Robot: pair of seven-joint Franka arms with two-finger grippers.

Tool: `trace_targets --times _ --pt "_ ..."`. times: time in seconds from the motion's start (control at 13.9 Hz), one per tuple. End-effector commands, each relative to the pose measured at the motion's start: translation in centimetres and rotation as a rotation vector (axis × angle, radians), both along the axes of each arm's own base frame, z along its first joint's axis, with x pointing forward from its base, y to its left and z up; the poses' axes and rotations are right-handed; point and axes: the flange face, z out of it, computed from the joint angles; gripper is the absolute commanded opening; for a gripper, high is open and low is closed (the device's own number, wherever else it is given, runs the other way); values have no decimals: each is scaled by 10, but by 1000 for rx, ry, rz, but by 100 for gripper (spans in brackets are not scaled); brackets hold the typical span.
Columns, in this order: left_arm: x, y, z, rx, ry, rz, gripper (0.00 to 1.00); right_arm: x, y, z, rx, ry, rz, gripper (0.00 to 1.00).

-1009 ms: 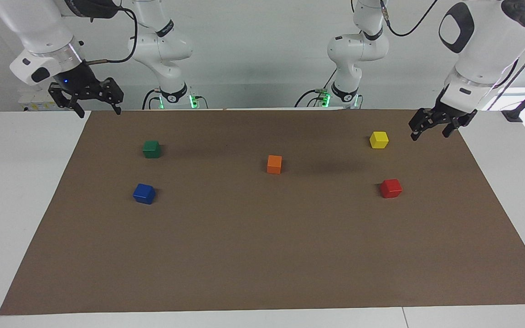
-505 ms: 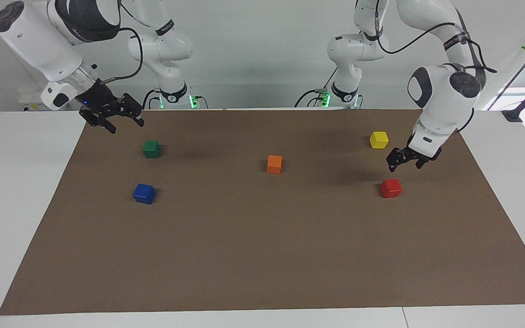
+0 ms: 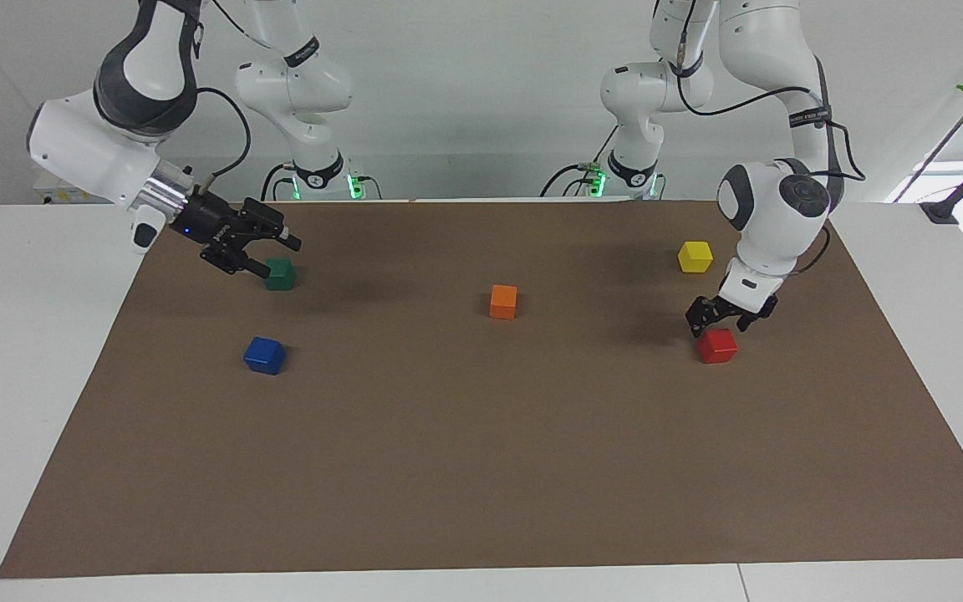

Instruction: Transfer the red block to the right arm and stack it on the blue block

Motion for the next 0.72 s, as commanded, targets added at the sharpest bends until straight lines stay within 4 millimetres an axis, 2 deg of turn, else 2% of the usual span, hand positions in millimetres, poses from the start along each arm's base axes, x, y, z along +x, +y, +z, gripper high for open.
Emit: trace_targets --times 0.0,0.22,0.29,0.36,0.43,0.5,0.58,0.65 --pt "3 0 -21 3 -16 -31 100 -3 8 -23 159 -49 -31 100" --pt "9 1 -35 2 -7 -27 100 -4 24 -55 308 -96 -34 100" --pt "13 1 -35 2 -4 -26 87 -3 29 -59 345 -89 -34 100" --pt "13 0 -35 2 1 -28 65 -3 35 -64 384 -74 -30 100" --pt "11 0 -36 2 17 -23 34 -3 47 -75 433 -71 -9 100" --pt "13 2 -33 1 27 -13 9 -2 56 -91 501 -75 16 100" --pt "18 3 -26 -4 39 -2 0 -1 65 -114 594 -67 37 100" --pt "23 3 -15 -33 70 27 0 -1 78 -127 670 -68 57 100"
